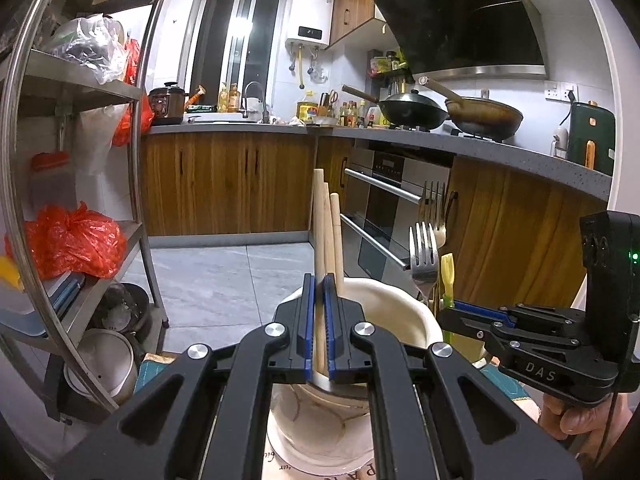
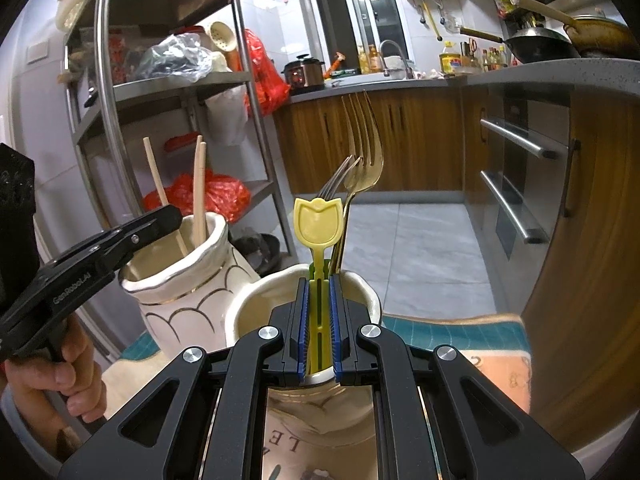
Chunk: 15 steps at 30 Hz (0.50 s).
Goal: Organize utensils
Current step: 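Lower the chopstick and yellow utensil into the holder cups and open both tools, then withdraw both open tools back toward the remaining utensils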
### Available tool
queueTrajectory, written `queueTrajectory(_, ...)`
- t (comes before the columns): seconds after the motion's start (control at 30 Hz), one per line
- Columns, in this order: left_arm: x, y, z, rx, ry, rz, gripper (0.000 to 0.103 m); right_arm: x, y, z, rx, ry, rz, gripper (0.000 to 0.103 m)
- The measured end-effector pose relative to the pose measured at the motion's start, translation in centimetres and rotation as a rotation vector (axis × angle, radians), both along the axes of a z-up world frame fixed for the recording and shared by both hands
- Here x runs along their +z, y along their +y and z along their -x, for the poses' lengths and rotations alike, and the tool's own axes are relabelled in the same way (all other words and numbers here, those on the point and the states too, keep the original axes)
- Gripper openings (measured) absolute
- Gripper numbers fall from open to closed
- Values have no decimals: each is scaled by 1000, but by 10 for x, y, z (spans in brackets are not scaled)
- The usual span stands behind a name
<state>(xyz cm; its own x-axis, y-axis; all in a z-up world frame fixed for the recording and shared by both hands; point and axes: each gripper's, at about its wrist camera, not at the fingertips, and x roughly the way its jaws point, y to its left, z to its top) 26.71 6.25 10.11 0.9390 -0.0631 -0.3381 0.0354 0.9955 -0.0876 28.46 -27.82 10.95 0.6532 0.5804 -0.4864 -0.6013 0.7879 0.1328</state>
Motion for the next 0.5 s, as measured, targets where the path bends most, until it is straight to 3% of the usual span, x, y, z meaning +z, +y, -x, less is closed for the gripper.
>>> queueTrajectory(0.13, 0, 1, -1, 2, 5, 3, 7, 0, 0, 0, 1, 1, 0, 12)
queueTrajectory(0.27, 1, -2, 1, 0, -12, -10, 19, 0, -1, 0, 0, -7, -2, 14)
queueTrajectory(0.33, 2, -4, 3, 15, -25, -30, 43, 0, -3, 1, 2, -13, -5, 19)
queueTrajectory(0.37, 3, -4, 4, 16, -34, -29, 48, 1, -4, 2, 6, -21, -9, 21)
queueTrajectory(0.5, 6, -2, 9, 20, -48, -17, 49, 5, -7, 6, 11, -39, -15, 24)
